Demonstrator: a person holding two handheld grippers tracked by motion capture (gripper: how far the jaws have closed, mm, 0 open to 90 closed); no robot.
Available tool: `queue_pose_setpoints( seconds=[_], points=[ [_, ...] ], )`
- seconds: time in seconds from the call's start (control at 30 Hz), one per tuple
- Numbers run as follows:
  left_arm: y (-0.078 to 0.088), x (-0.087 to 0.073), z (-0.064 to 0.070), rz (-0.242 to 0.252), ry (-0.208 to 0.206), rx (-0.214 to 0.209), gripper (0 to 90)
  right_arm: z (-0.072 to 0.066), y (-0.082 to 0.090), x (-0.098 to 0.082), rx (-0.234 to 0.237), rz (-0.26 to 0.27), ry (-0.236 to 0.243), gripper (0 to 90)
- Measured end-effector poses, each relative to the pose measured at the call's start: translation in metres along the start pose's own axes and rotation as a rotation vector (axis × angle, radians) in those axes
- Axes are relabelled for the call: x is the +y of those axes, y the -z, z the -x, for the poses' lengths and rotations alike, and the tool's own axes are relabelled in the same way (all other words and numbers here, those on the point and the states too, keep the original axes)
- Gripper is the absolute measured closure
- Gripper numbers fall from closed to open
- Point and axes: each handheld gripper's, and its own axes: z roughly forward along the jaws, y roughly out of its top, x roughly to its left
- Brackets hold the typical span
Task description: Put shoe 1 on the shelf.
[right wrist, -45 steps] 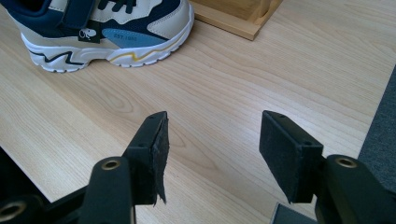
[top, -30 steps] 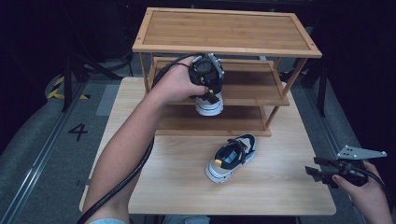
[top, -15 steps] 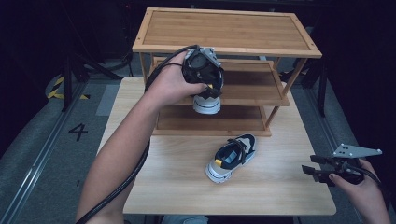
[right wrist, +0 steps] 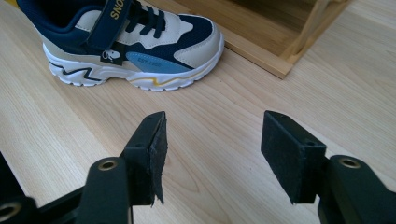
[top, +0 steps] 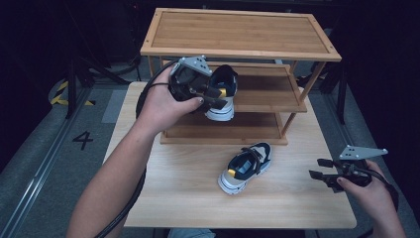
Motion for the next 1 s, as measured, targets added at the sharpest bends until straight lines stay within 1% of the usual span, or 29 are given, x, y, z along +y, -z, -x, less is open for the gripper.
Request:
queue_pose_setpoints(
  seconds=[0.07,0.13,0.17,0.27,0.37,0.4,0.43,0.47,0.5,0.53,0.57,0.67,0.77,0.8,0.83,0.87,0.97,1.0],
  points=[
    [-0.003,-0.009,0.001,0.005,0.022,-0.015,77.4,0.000,-0.003,0.002,0.004,-0.003,0.010,42.1],
    [-0.007,-0.016,-0.002,0.010,0.041,-0.022,84.6,-0.001,-0.006,0.004,0.011,-0.001,0.015,42.1],
    [-0.010,-0.020,-0.005,0.016,0.055,-0.023,86.4,-0.001,-0.006,0.005,0.012,-0.004,0.017,42.1],
    [-0.020,-0.029,-0.013,0.034,0.089,-0.024,89.7,-0.001,-0.008,0.007,0.019,-0.004,0.024,42.1],
    [-0.031,-0.038,-0.026,0.059,0.110,-0.021,90.0,-0.002,-0.009,0.007,0.022,-0.005,0.027,42.1],
    [-0.033,-0.039,-0.030,0.059,0.122,-0.019,90.0,-0.002,-0.009,0.007,0.021,-0.005,0.029,42.1],
    [-0.036,-0.042,-0.034,0.069,0.136,-0.017,90.0,-0.002,-0.009,0.007,0.022,-0.005,0.029,42.1],
    [-0.038,-0.043,-0.038,0.068,0.138,-0.017,90.0,-0.002,-0.009,0.006,0.023,-0.004,0.025,42.1],
    [-0.039,-0.044,-0.040,0.075,0.145,-0.021,90.0,-0.001,-0.008,0.006,0.021,-0.005,0.027,42.1],
    [-0.041,-0.044,-0.041,0.093,0.161,-0.037,90.0,-0.001,-0.008,0.005,0.019,-0.004,0.028,42.1],
    [-0.042,-0.044,-0.041,0.094,0.158,-0.042,90.0,-0.001,-0.007,0.004,0.018,0.001,0.025,42.1],
    [-0.046,-0.042,-0.040,0.095,0.149,-0.039,90.0,0.000,-0.006,0.002,0.014,-0.006,0.021,42.1],
    [-0.052,-0.038,-0.038,0.108,0.144,-0.043,90.0,-0.001,-0.005,-0.001,0.010,-0.007,0.017,42.1],
    [-0.054,-0.035,-0.037,0.109,0.148,-0.042,90.0,-0.001,-0.004,-0.001,0.011,-0.007,0.013,42.1],
    [-0.056,-0.033,-0.038,0.104,0.123,-0.036,90.0,-0.001,-0.004,-0.002,0.008,-0.007,0.013,42.1],
    [-0.057,-0.031,-0.037,0.108,0.124,-0.033,90.0,-0.002,-0.002,-0.003,0.007,-0.005,0.012,42.2],
    [-0.063,-0.026,-0.037,0.103,0.122,-0.008,90.0,-0.002,0.001,-0.005,-0.001,-0.002,0.008,42.2],
    [-0.067,-0.024,-0.038,0.109,0.130,0.001,90.0,-0.003,0.002,-0.006,-0.002,-0.002,0.006,42.1]
  ],
)
